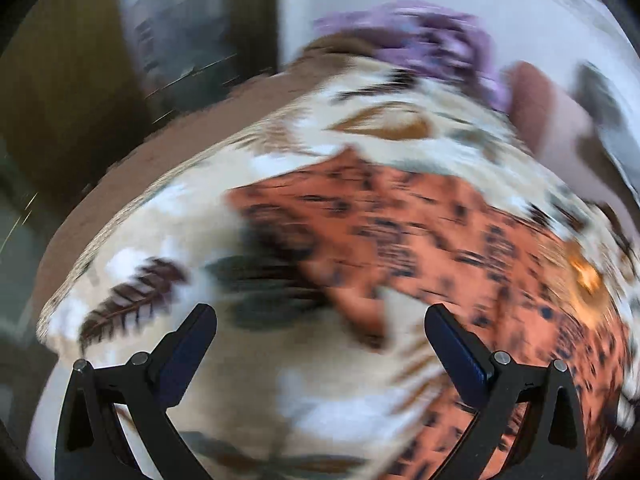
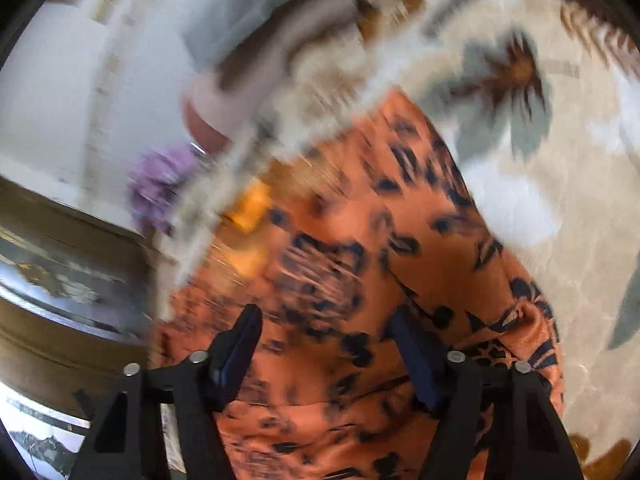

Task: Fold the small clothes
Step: 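Fold the held sleeve onto the dress body and open the right gripper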

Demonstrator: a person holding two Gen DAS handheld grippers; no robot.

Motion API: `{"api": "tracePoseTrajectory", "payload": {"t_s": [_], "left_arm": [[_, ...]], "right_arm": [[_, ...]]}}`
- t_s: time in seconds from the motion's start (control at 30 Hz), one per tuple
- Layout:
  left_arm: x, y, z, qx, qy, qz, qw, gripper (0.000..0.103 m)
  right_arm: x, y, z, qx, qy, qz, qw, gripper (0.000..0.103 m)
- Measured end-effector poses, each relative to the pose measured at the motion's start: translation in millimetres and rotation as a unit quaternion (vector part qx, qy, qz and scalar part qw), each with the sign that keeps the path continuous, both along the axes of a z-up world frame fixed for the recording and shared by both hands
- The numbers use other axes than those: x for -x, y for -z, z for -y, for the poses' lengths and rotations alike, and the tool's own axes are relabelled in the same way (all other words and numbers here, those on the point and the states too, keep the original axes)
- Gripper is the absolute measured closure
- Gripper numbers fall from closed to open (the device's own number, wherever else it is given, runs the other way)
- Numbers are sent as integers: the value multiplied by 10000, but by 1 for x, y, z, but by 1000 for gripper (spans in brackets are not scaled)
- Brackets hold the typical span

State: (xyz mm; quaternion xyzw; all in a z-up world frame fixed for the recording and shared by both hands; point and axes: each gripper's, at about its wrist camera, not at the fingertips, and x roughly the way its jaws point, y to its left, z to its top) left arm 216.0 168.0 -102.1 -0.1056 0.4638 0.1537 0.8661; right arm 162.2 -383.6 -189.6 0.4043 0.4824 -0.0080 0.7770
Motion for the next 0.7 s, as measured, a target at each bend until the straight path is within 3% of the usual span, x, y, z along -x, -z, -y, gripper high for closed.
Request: {"api": "tracePoseTrajectory", "payload": {"t_s": [0.07, 0.13, 0.3, 0.4, 0.5, 0.63, 0.7], "left_arm": [[9, -6, -12, 109, -186, 115, 9997, 0], [16, -13, -5, 65, -57, 227, 9997, 0], [18, -19, 68, -160, 1167, 457, 9920, 0], [12, -8, 121, -177, 1803, 386, 9827, 4], [5, 4, 157, -255, 2148, 289, 9759, 5], [-7, 34, 187, -437, 2298, 3, 9723, 5], [-13, 51, 193, -564, 2314, -230, 9710, 5]], "right_arm": [[-1, -6, -3, 159, 57, 83, 9998, 43], [0, -24, -10, 244, -30, 333, 9991, 44], [9, -51, -28, 511, -185, 902, 9944, 44], [11, -44, -31, 509, -235, 799, 9952, 44], [11, -34, -35, 555, -328, 634, 9959, 45], [6, -32, -47, 812, -471, 536, 9941, 63], [4, -31, -51, 897, -519, 453, 9936, 64]]}}
